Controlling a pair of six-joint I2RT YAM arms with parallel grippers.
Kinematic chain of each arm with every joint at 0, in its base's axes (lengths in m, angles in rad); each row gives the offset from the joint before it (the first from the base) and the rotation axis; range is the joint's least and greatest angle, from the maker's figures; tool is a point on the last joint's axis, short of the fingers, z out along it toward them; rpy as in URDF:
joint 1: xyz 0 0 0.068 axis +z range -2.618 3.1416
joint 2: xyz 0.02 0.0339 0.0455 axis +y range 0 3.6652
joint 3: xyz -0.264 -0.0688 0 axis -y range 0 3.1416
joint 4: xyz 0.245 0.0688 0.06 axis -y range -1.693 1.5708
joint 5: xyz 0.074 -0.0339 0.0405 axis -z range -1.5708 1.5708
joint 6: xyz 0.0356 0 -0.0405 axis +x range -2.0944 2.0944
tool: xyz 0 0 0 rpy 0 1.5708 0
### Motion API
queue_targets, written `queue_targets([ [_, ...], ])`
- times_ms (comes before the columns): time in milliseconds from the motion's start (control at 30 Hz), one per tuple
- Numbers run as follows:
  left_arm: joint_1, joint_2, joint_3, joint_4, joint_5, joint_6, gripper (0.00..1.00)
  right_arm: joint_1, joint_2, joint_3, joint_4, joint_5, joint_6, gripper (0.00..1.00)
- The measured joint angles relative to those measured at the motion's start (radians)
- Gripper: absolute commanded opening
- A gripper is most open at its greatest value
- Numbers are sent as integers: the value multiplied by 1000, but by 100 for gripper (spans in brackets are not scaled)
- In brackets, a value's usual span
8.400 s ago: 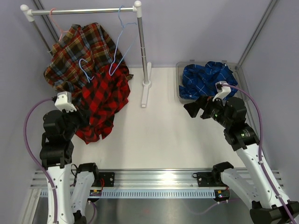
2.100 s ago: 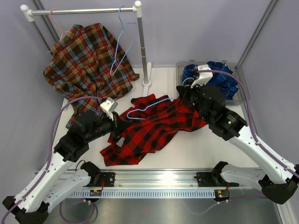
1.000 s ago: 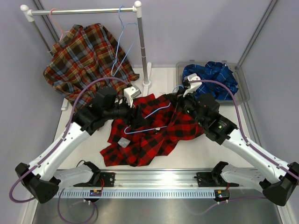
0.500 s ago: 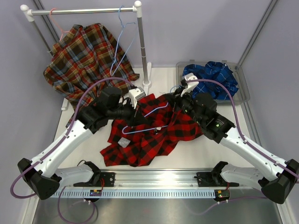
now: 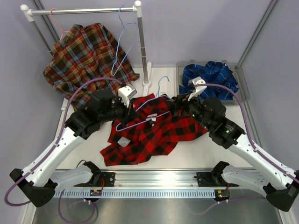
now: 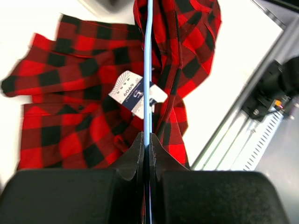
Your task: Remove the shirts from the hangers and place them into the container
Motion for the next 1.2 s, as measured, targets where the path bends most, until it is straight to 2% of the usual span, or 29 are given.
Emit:
queue_targets([
  [233,0,-82,0,-3,-76,0,0,0,-23,1,-90,42,21,76],
  [367,0,-129,0,-4,-100,0,0,2,4,0,-113,46,58,65],
  [700,0,-161,65,-31,-159,12,0,98,107,-3,-84,13,90,52],
  [933,0,-160,60,-18,-156,3,0,116,148,-3,-55,17,191,51],
  [1200,0,-169,-90,87,-152,-58,0,117,172,-3,-21,25,394,56],
])
